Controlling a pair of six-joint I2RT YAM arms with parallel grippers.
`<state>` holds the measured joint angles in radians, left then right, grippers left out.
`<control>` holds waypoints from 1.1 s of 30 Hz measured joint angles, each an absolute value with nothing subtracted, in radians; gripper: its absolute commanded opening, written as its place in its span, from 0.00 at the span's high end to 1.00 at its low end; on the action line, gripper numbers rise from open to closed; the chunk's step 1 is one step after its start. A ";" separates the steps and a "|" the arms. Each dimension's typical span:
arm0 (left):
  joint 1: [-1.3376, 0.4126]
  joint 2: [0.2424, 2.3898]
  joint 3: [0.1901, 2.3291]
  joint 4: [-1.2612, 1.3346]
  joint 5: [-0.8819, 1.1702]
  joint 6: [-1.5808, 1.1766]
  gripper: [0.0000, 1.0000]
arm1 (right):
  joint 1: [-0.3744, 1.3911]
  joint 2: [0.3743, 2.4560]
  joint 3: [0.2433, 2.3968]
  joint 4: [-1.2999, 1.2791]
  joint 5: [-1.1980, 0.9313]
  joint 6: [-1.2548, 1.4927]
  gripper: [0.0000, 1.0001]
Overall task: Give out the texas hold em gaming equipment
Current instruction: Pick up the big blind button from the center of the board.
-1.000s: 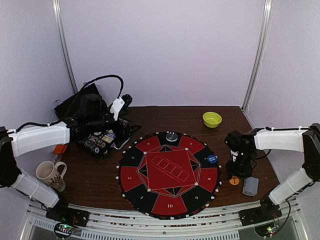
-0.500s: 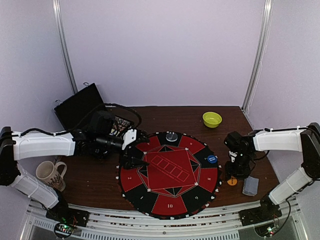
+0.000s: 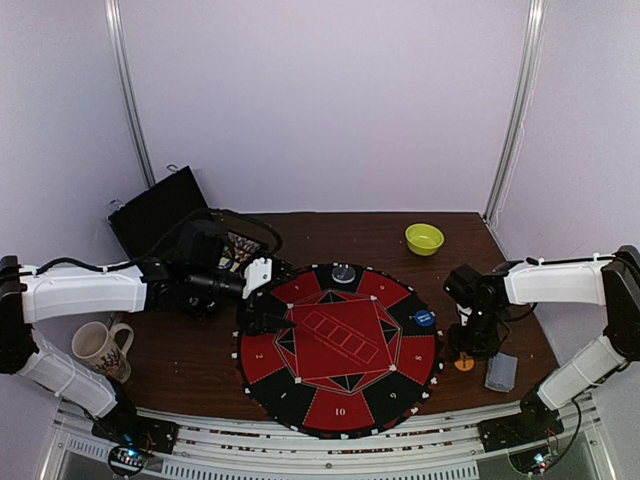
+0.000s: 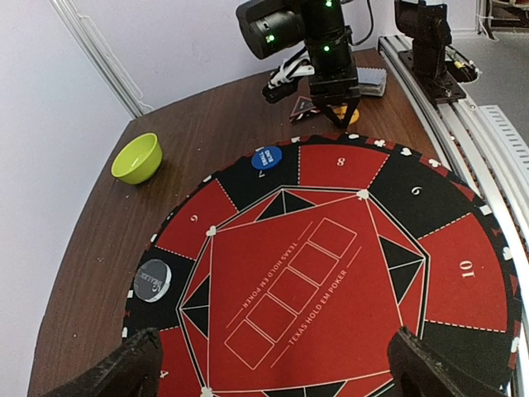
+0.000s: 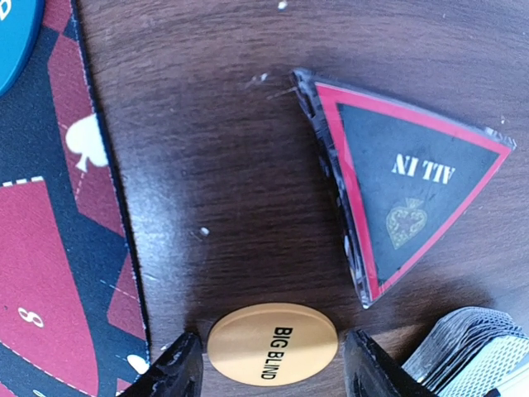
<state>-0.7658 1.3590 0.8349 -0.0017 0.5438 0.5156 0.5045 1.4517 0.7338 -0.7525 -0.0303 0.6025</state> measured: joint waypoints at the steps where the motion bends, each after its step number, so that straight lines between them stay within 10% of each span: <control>1: -0.766 1.357 0.835 -0.002 0.540 0.516 0.02 | 0.505 1.452 0.734 -0.752 -0.030 0.603 0.45; 22: -0.766 1.329 0.834 -0.002 0.496 0.534 0.02 | 0.534 1.426 0.723 -0.803 -0.029 0.631 0.53; 33: -0.766 1.324 0.830 -0.002 0.492 0.535 0.02 | 0.542 1.379 0.715 -0.826 -0.044 0.635 0.37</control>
